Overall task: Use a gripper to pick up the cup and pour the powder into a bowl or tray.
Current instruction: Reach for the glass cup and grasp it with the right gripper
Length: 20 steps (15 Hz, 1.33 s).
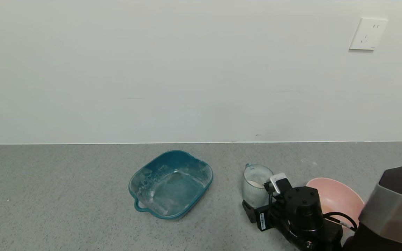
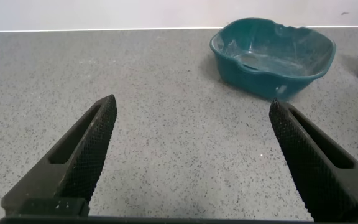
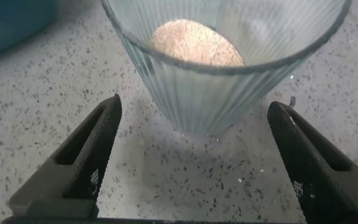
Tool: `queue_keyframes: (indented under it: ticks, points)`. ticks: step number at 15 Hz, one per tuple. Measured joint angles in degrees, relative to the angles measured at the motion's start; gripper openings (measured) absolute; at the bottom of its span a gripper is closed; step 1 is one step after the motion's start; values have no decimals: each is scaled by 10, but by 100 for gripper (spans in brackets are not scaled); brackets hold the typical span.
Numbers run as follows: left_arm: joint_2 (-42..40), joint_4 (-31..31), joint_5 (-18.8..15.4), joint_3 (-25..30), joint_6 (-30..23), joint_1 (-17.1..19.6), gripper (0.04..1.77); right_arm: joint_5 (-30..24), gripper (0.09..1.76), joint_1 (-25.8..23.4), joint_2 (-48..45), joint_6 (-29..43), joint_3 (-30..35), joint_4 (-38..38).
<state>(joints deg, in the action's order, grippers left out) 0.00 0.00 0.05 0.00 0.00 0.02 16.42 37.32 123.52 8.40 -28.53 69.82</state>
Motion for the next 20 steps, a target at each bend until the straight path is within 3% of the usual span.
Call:
queue_keyframes:
  ticks: [20]
  points:
    - [0,0,0,0,0,0,176,1,171,-21,46,-5,-68,19]
